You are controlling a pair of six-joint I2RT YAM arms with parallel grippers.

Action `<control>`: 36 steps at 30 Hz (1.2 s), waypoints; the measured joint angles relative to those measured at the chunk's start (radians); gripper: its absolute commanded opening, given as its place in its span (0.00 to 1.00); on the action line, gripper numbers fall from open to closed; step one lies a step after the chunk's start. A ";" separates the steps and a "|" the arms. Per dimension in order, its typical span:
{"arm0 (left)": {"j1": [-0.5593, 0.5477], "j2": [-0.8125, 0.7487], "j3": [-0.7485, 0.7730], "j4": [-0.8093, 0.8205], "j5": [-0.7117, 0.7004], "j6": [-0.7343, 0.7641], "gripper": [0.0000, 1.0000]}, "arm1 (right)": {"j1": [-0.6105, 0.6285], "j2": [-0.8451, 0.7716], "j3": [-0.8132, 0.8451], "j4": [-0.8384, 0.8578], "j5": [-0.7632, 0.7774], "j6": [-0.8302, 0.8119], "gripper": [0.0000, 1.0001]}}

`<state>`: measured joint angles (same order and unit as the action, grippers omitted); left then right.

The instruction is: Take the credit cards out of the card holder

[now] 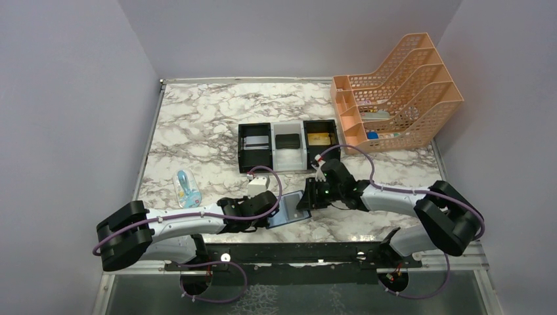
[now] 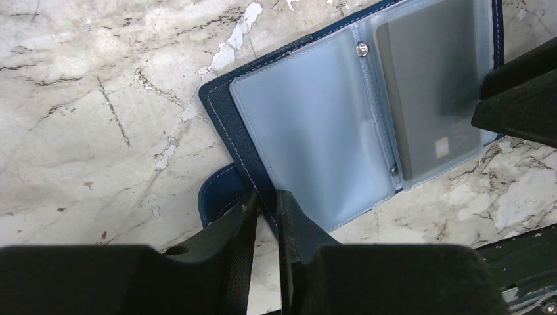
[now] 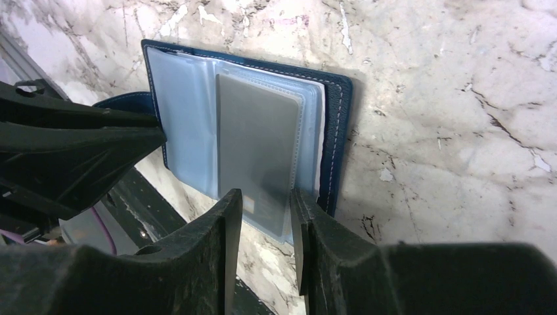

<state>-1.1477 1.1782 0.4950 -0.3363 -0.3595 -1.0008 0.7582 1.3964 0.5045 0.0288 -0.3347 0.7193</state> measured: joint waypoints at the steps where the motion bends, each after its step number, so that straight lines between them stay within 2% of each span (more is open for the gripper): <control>1: 0.000 0.000 0.000 0.000 0.000 0.000 0.19 | 0.000 0.008 0.000 0.003 -0.001 0.000 0.35; 10: 0.000 0.005 0.000 0.006 0.000 0.005 0.18 | -0.001 0.019 0.000 0.038 -0.034 0.002 0.30; 21: -0.002 0.047 0.016 0.044 0.000 0.011 0.17 | -0.001 -0.026 0.000 0.040 -0.051 0.003 0.29; 28: -0.005 0.053 0.019 0.048 0.000 0.013 0.17 | -0.001 -0.048 0.000 -0.003 0.010 0.002 0.35; 36: -0.005 0.050 0.019 0.047 0.000 0.016 0.17 | -0.001 -0.031 0.000 -0.031 0.058 -0.002 0.36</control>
<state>-1.1526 1.2285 0.5140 -0.2893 -0.3592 -0.9852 0.7574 1.3659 0.5049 -0.0025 -0.2768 0.7174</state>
